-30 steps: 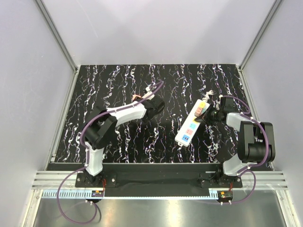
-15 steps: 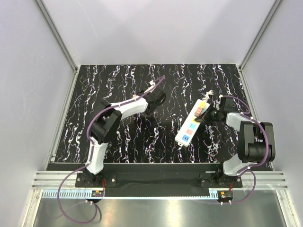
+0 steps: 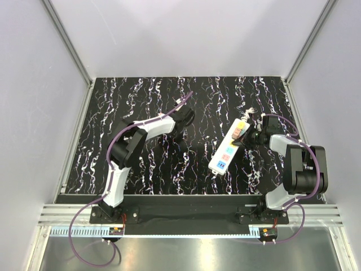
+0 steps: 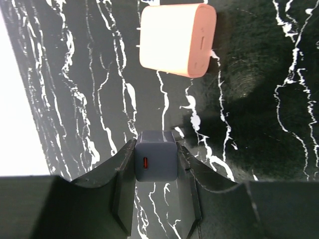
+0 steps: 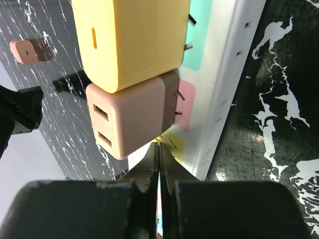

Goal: Pull the plug off the socket

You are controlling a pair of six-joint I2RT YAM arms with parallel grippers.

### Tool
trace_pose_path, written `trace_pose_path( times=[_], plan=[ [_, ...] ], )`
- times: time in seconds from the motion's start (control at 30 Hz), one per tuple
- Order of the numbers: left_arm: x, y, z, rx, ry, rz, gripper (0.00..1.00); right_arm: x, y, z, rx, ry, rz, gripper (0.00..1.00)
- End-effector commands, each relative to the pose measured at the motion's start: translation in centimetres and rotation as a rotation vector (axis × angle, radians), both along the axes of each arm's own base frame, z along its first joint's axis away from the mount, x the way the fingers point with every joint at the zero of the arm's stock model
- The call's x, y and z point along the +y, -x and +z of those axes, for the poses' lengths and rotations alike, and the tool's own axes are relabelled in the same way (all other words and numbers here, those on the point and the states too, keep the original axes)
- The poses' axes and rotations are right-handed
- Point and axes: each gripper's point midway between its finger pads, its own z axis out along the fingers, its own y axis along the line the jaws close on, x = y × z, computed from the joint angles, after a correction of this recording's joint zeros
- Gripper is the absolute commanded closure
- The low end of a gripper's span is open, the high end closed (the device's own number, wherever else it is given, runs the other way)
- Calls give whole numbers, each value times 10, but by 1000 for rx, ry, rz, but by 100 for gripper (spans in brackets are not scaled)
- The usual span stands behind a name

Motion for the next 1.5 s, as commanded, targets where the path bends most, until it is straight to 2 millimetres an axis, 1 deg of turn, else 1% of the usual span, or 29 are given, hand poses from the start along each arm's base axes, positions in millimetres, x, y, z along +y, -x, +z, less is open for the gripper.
trace_pose_path(
  times=[0.0,0.1,0.33,0.4,0.43,0.5,0.53,0.63,0.77,0.8,0.87,0.9,0.93,1.0,1.03,1.07,1.1,1.13,1.17,1.2,1.23,1.27,1.37,1.43,1.47],
  plan=[
    [-8,-9,4,-14,50,-11,82,-9,11,-21,67,81,2,100],
    [-9,-10,5,-15,58,-13,71,-8,12,-21,68,81,3,100],
    [-7,-11,1,-2,47,-17,63,-8,12,-21,66,80,6,100],
    [-5,-10,0,2,51,-13,59,-8,12,-21,67,79,6,100],
    [-4,-10,0,5,53,-13,52,-8,12,-21,66,80,6,100],
    [-4,-9,-1,15,61,-16,45,-8,12,-21,67,79,6,100],
    [-4,-9,-2,17,64,-16,39,-8,12,-22,69,79,6,100],
    [-6,-6,1,17,99,-14,31,-8,12,-21,68,79,5,100],
    [-13,0,17,-2,177,-14,27,-7,11,-20,62,80,9,100],
    [-16,2,27,-18,219,-13,27,-7,11,-20,62,79,12,100],
    [-18,8,31,-17,254,-12,26,-5,10,-19,55,85,17,100],
    [-21,13,39,-28,296,-10,25,-5,10,-18,50,89,17,100],
    [-23,17,43,-28,316,-11,25,-5,11,-17,49,90,16,100],
    [-31,25,48,-31,378,-12,25,-8,10,-11,31,110,10,100],
    [-37,32,56,-40,400,-27,25,-9,12,-8,32,114,9,100],
    [-43,36,60,-42,428,-32,25,-9,11,0,9,115,5,100],
    [-50,41,61,-37,452,-39,25,-8,11,4,5,108,-1,100],
    [-63,48,68,-34,499,-59,25,-7,13,7,9,101,0,100],
    [-81,57,68,4,579,-78,25,-5,14,13,-1,91,3,100],
    [-93,62,71,11,610,-95,25,-6,15,15,0,92,-2,100],
    [-110,72,75,22,630,-132,24,-6,18,16,6,96,-5,100],
    [-124,75,80,23,667,-143,24,-9,18,21,-11,107,-21,100],
    [-164,86,87,57,780,-199,24,-15,17,26,-22,134,-43,100],
    [-185,88,93,57,838,-234,24,-18,14,28,-23,145,-48,100],
    [-192,89,92,67,856,-237,25,-20,13,27,-17,147,-52,100]
  ],
)
